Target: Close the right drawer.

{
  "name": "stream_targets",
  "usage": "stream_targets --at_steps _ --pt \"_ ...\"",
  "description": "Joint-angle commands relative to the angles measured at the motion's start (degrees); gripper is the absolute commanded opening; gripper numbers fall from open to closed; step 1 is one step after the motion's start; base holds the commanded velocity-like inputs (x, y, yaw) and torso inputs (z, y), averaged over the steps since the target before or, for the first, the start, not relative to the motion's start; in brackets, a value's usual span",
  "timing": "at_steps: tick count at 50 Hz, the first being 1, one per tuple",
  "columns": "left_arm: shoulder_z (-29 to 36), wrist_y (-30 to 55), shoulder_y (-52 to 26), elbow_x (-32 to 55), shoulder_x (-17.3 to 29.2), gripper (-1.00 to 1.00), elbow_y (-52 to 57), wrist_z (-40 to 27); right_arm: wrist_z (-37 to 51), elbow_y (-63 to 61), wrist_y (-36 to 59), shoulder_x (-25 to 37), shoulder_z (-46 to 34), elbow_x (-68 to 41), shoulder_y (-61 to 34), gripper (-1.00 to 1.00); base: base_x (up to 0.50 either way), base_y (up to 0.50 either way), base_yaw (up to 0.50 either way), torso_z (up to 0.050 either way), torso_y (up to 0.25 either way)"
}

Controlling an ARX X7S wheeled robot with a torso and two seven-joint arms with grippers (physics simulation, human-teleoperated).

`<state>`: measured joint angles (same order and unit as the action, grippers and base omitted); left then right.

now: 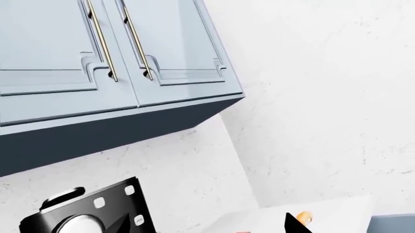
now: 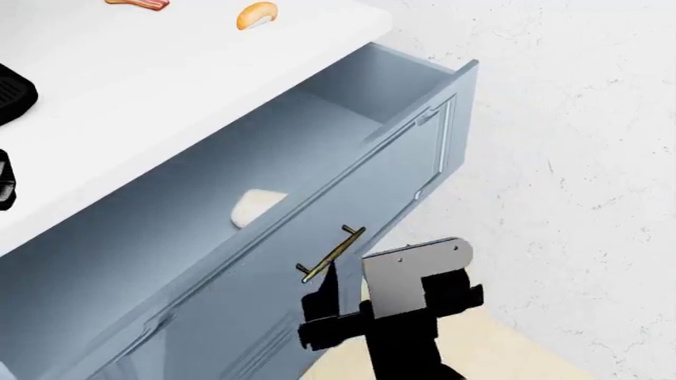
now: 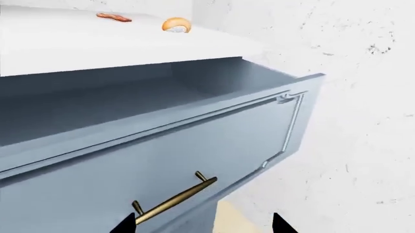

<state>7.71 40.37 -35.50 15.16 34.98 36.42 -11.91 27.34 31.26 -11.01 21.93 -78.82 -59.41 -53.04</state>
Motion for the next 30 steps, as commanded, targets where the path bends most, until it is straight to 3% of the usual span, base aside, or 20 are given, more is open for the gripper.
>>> stream_targets --at_steps 1,15,30 --pt "2.9 1.3 -2.8 -0.5 -1.1 1.0 0.1 0.0 5.9 -10.4 -2.5 11.0 2.9 -1.2 1.9 1.0 0.0 0.0 0.0 0.0 0.0" --pt "4.7 2.9 -5.0 -0.5 -2.1 1.0 0.9 -0.2 11.5 -18.5 -6.3 21.0 5.1 -1.5 5.7 1.0 0.0 0.0 0.0 0.0 0.0" --pt "10.8 11.0 -13.4 -0.2 -2.8 1.0 10.3 0.3 12.2 -19.0 -9.4 22.1 6.5 -2.7 8.8 1.0 0.0 0.0 0.0 0.0 0.0"
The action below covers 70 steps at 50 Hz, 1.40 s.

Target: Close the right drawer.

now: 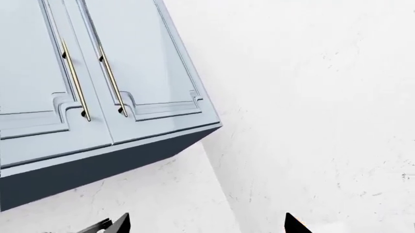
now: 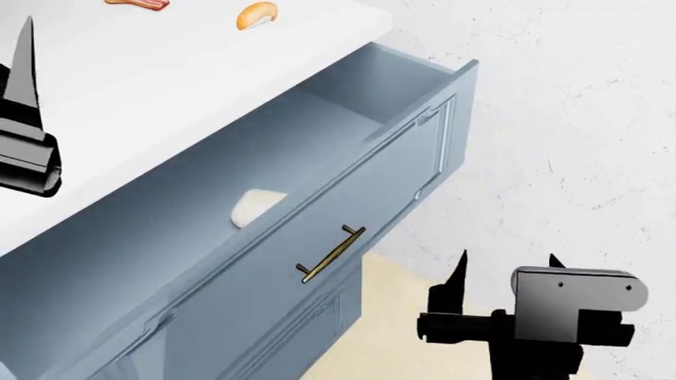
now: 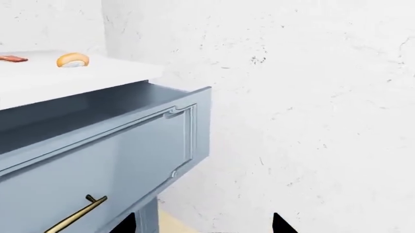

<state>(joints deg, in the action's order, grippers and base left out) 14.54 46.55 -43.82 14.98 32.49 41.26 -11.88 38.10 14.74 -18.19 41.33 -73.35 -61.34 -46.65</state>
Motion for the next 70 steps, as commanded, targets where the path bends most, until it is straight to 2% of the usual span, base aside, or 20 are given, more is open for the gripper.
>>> stream_targets --at_steps 1,13,26,37,53,70 --pt "4.4 5.4 -5.6 0.0 -0.5 1.0 6.1 0.4 1.2 -1.9 -2.4 2.3 1.1 -0.8 2.4 1.0 0.0 0.0 0.0 0.0 0.0" --pt "7.6 10.8 -12.5 0.9 -2.5 1.0 9.5 1.0 1.1 -3.3 -5.1 3.4 2.4 -2.3 5.0 1.0 0.0 0.0 0.0 0.0 0.0" --pt "12.5 9.4 -16.9 0.3 -6.1 1.0 5.8 1.6 0.5 -3.2 -6.6 4.1 3.4 -3.6 6.3 1.0 0.0 0.0 0.0 0.0 0.0" --pt "18.9 2.2 -18.0 -1.7 -9.2 1.0 -3.4 3.4 -0.1 -3.1 -8.7 5.3 4.5 -4.9 8.4 1.0 0.0 0.0 0.0 0.0 0.0" --pt "25.1 -15.4 -16.9 -4.4 -13.9 1.0 -26.1 7.4 -2.1 0.9 -11.4 5.1 6.2 -8.2 11.6 1.0 0.0 0.0 0.0 0.0 0.0" --pt "29.9 -23.1 -17.1 -6.4 -17.3 1.0 -38.8 10.0 -7.1 8.2 -12.3 1.3 7.7 -11.8 12.9 1.0 0.0 0.0 0.0 0.0 0.0"
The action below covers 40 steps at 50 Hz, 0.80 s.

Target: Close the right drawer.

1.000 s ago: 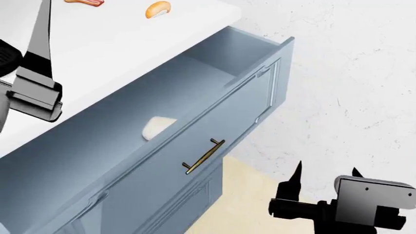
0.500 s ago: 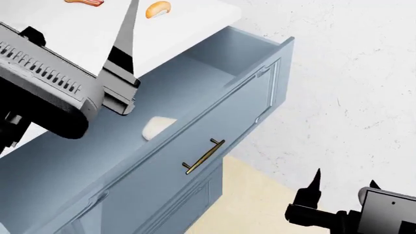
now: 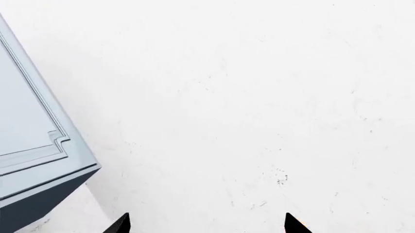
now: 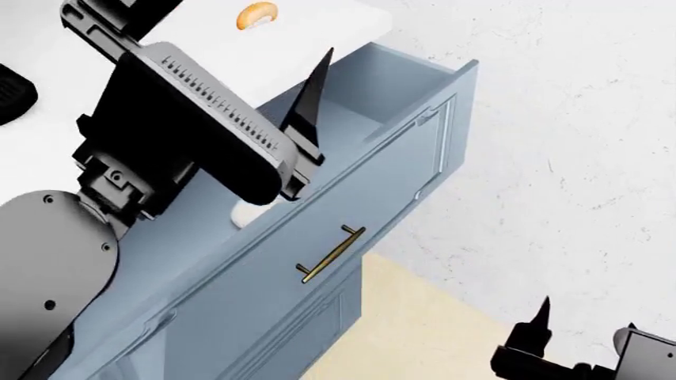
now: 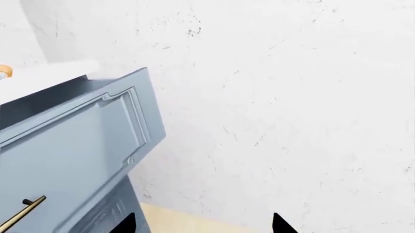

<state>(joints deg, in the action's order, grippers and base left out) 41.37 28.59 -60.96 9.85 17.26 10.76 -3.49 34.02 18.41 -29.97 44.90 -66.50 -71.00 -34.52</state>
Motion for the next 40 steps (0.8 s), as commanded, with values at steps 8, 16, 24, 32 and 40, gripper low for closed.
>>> stream_targets --at_steps 8,16,24,32,40 --pt "4.1 -7.4 1.0 -1.2 -3.1 1.0 -11.6 2.0 -3.6 5.7 -0.4 -2.8 1.2 -2.7 0.9 1.0 0.0 0.0 0.0 0.0 0.0" --pt "5.8 -10.1 2.3 -1.7 -4.0 1.0 -14.7 2.6 -3.9 6.0 -0.4 -2.9 1.4 -2.7 1.2 1.0 0.0 0.0 0.0 0.0 0.0" --pt "8.6 -10.5 4.4 -2.3 -4.6 1.0 -14.8 3.2 -4.0 5.9 -0.6 -2.8 1.8 -3.0 1.4 1.0 0.0 0.0 0.0 0.0 0.0" --pt "10.8 -11.5 5.9 -2.7 -5.4 1.0 -16.2 3.7 -4.5 6.5 -0.5 -3.2 2.0 -3.3 1.6 1.0 0.0 0.0 0.0 0.0 0.0" --pt "12.4 -13.0 8.4 -2.7 -5.9 1.0 -19.1 3.7 -5.4 6.9 -0.6 -3.4 2.5 -4.2 1.9 1.0 0.0 0.0 0.0 0.0 0.0"
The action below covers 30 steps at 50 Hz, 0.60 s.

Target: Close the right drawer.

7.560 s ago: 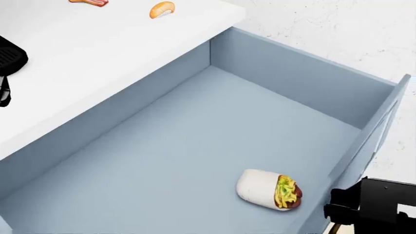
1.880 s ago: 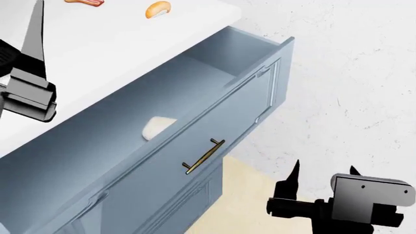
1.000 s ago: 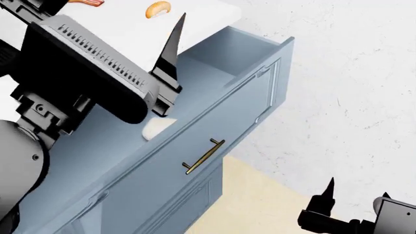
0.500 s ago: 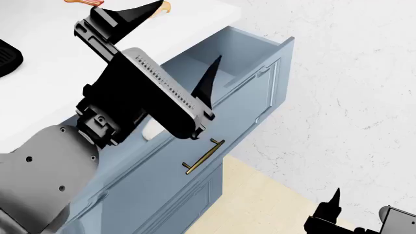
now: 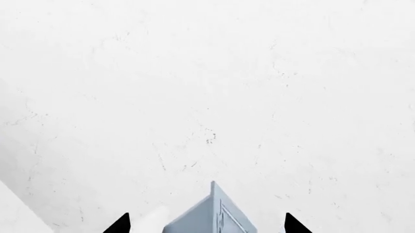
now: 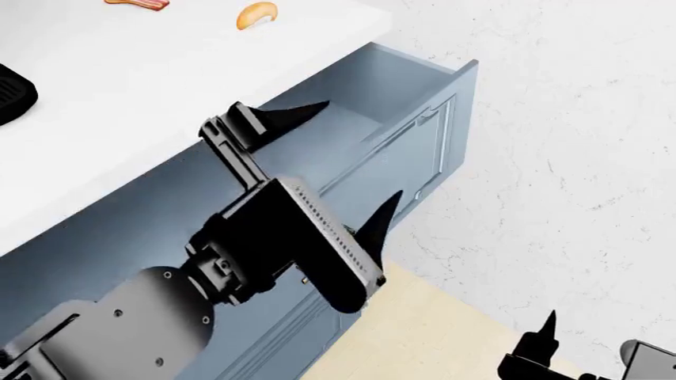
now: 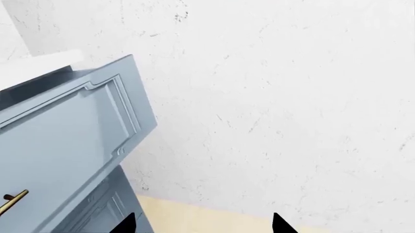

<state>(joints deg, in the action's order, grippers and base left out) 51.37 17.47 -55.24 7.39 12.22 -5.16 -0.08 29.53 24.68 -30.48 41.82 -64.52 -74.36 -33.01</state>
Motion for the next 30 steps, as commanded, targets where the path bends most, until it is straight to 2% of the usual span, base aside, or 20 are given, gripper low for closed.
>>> stream_targets --at_steps 1,25,30 --pt "2.5 -2.1 2.9 -0.3 -0.9 1.0 -3.5 0.3 -1.0 0.6 -0.1 -0.3 0.6 -0.8 0.4 1.0 0.0 0.0 0.0 0.0 0.0" --pt "5.0 -5.9 6.1 -0.8 -3.1 1.0 -14.8 -0.4 -3.0 2.6 0.4 -1.5 1.3 -2.0 0.8 1.0 0.0 0.0 0.0 0.0 0.0" --pt "5.5 -4.7 7.2 -0.8 -2.8 1.0 -13.4 -0.8 -3.0 2.3 0.6 -1.5 1.5 -2.1 0.7 1.0 0.0 0.0 0.0 0.0 0.0"
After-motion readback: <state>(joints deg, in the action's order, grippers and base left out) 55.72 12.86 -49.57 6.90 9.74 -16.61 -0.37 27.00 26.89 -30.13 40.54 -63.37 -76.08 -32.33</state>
